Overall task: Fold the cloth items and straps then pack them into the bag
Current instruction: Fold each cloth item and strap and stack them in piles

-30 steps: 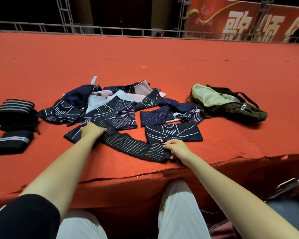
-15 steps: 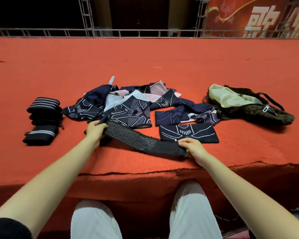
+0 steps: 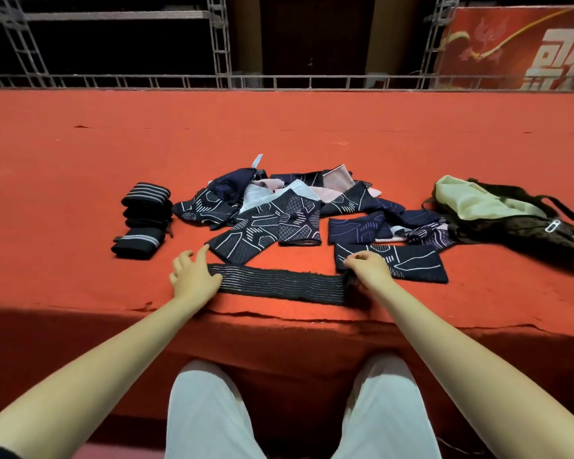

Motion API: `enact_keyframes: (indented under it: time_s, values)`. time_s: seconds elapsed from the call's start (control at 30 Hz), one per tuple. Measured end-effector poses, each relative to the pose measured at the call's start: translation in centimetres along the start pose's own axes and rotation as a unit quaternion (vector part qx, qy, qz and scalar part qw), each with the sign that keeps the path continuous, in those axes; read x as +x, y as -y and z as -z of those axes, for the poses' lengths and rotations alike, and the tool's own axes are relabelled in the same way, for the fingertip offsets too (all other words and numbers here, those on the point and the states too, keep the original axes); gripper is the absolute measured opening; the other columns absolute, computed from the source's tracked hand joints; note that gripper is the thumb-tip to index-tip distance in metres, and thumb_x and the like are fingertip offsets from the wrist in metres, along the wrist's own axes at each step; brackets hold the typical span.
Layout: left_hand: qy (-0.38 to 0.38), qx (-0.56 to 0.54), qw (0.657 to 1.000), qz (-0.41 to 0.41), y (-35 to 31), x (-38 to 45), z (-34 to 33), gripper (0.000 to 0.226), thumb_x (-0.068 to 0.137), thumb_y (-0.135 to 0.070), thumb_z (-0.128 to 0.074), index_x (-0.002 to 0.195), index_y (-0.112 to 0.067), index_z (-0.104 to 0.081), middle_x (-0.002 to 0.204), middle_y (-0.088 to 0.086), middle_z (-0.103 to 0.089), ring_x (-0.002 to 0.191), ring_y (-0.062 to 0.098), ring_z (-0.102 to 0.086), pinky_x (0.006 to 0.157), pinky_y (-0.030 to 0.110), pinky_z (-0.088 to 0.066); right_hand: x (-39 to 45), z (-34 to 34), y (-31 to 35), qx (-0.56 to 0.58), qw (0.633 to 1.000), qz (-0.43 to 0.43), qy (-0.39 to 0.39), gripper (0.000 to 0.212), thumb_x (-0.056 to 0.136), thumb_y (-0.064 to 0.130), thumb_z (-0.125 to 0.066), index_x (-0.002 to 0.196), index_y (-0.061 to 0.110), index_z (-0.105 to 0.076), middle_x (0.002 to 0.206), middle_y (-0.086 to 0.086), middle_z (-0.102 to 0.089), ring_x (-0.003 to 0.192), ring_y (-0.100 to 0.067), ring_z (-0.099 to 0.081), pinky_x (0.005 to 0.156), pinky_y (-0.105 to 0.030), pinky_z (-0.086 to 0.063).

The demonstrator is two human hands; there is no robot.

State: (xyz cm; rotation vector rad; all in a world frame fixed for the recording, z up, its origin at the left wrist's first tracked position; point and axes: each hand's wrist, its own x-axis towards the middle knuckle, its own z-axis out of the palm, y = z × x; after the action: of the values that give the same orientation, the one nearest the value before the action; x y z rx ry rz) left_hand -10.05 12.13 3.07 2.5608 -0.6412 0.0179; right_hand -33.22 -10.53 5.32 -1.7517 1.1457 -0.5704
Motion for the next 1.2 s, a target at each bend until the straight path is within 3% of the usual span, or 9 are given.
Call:
enact_keyframes:
  time_s: [0.13,0.3,0.5,0.63,0.73,0.83,0.9,1.03,1.2]
  values:
    - [0.004,-0.076,0.991,-0.108,-2.4,-1.0,-0.7,0.065,0.082,-0.016,-0.058,0.143,-0.023,-0.036,0.135,0.013,-0.036,0.125,0.031,-0.036,0.102,0.041,-0.034,-1.1,-2.3,2.7,0.044,0.996,0.027,0.067,0.005,0.089,0.016,-0.060,0.090,0.011,-0.058,0.056,-0.002,-0.048,0.030,-0.005,-0.044,0.033,-0.014,-0.035]
    - [0.116,-0.164,0.968,-0.150,-6.3,-2.9,-3.0,0.050,0.089,-0.018,-0.052,0.139,-0.021,-0.043,0.110,0.003,-0.060,0.089,0.019,-0.058,0.082,0.029,-0.043,-2.0,-4.6,2.6,0.100,0.978,0.023,0.180,0.021,0.098,0.027,-0.049,0.106,0.009,-0.056,0.073,-0.008,-0.062,0.061,-0.017,-0.063,0.043,-0.019,-0.048]
    - [0.150,-0.133,0.968,-0.149,-9.0,-2.6,-5.4,0.052,0.089,-0.034,-0.056,0.138,-0.021,-0.043,0.104,-0.006,-0.064,0.105,0.019,-0.058,0.090,0.031,-0.044,-0.6,-1.6,-1.6,0.072,0.996,0.030,0.036,0.013,0.092,0.014,-0.052,0.086,0.010,-0.064,0.067,-0.003,-0.060,0.055,-0.013,-0.055,0.044,-0.021,-0.041]
    - [0.184,-0.127,0.965,-0.139,-10.5,-1.9,-5.9,0.063,0.081,-0.038,-0.068,0.137,-0.022,-0.042,0.096,-0.005,-0.063,0.096,0.017,-0.060,0.088,0.033,-0.047,-0.1,-1.2,-3.2,0.021,0.996,0.036,0.076,0.013,0.091,0.022,-0.060,0.086,0.011,-0.064,0.070,-0.001,-0.062,0.059,-0.011,-0.055,0.055,-0.025,-0.048]
    - [0.203,-0.121,0.961,-0.146,-11.3,-1.9,-6.3,0.064,0.080,-0.034,-0.071,0.136,-0.024,-0.043,0.089,-0.007,-0.059,0.091,0.015,-0.059,0.085,0.029,-0.045,0.5,-2.1,-3.0,-0.123,0.986,0.076,0.082,0.023,0.083,0.042,-0.067,0.089,0.020,-0.066,0.076,0.007,-0.064,0.072,-0.011,-0.059,0.071,-0.030,-0.048]
    - [0.221,-0.139,0.953,-0.151,-11.9,-1.9,-6.9,0.060,0.081,-0.025,-0.069,0.136,-0.024,-0.046,0.079,-0.008,-0.054,0.081,0.013,-0.056,0.077,0.027,-0.043,0.5,-2.7,-2.4,-0.238,0.966,0.077,0.067,0.024,0.081,0.048,-0.064,0.090,0.026,-0.058,0.080,0.010,-0.063,0.082,-0.012,-0.061,0.070,-0.027,-0.044]
    - [0.211,-0.122,0.956,-0.161,-11.8,-1.8,-7.0,0.058,0.082,-0.025,-0.067,0.136,-0.025,-0.046,0.083,-0.006,-0.055,0.086,0.015,-0.056,0.078,0.027,-0.042,0.4,-2.9,-2.1,-0.270,0.959,0.072,0.054,0.025,0.081,0.049,-0.063,0.082,0.026,-0.054,0.080,0.009,-0.063,0.082,-0.014,-0.061,0.065,-0.028,-0.042]
    - [0.145,-0.053,0.968,-0.200,-10.6,-2.2,-8.1,0.055,0.085,-0.034,-0.065,0.135,-0.024,-0.045,0.116,0.008,-0.048,0.116,0.026,-0.039,0.101,0.031,-0.031,-0.3,-3.5,-1.6,-0.318,0.945,0.061,0.044,0.039,0.079,0.053,-0.061,0.064,0.020,-0.046,0.067,0.006,-0.057,0.071,-0.019,-0.056,0.055,-0.028,-0.035]
    - [0.146,-0.244,0.950,-0.128,-9.0,-1.7,-7.5,0.029,0.086,-0.018,-0.066,0.114,-0.017,-0.060,0.095,0.005,-0.052,0.081,0.013,-0.052,0.084,0.023,-0.040,0.3,-4.6,-0.9,-0.181,0.977,0.024,0.111,0.039,0.083,0.048,-0.055,0.071,0.011,-0.063,0.073,-0.002,-0.068,0.075,-0.024,-0.065,0.070,-0.032,-0.051]
